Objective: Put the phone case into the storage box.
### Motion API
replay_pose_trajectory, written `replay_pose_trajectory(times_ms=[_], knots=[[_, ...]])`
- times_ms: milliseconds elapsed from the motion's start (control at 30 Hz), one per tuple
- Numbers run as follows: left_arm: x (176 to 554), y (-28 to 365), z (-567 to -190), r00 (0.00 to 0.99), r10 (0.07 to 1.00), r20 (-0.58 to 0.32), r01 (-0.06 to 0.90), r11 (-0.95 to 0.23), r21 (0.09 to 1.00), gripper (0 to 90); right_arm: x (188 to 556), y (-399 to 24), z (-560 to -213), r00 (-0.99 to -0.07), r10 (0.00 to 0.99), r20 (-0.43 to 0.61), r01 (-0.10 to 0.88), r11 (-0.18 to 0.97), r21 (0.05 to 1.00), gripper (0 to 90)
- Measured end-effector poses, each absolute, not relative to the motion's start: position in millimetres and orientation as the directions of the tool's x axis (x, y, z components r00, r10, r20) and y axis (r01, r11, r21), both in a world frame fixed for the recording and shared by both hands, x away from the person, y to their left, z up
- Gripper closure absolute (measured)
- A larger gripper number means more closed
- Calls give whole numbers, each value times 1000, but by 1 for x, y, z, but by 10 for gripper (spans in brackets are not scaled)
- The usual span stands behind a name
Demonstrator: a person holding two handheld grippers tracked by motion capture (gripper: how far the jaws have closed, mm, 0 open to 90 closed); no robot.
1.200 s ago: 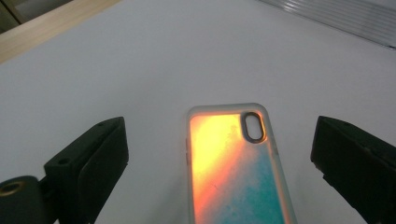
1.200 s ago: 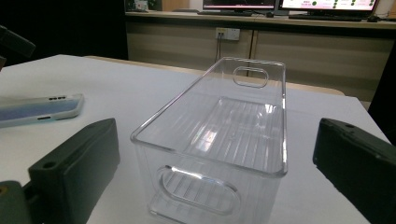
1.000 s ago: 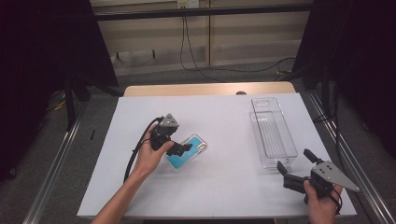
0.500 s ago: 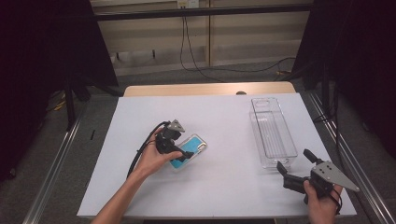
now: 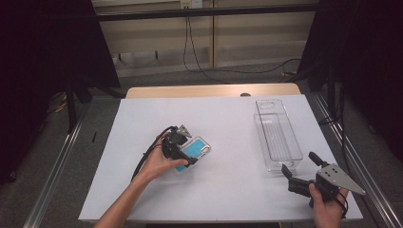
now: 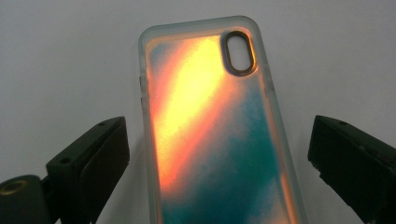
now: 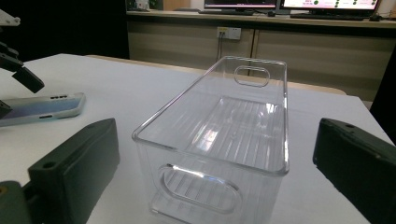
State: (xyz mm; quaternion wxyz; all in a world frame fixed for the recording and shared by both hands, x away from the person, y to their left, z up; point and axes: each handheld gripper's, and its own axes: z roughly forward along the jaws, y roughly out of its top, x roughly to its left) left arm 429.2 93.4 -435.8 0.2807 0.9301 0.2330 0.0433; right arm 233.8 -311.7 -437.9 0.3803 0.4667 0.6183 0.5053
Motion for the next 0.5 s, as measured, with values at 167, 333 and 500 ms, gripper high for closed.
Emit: replay_pose_trajectory(times_ms=[167,333,500], knots=[[432,92,-441,887,457,-63,419,-741,524,91,234,-312,-438,-277,961,1,192,55,980,0],[429,86,-444,884,467,-39,420,-752,508,84,234,-312,-438,-277,961,-2,188,56,981,0],[429,85,-444,882,470,-34,423,-757,498,90,234,-311,-438,-279,960,0,189,55,980,0]])
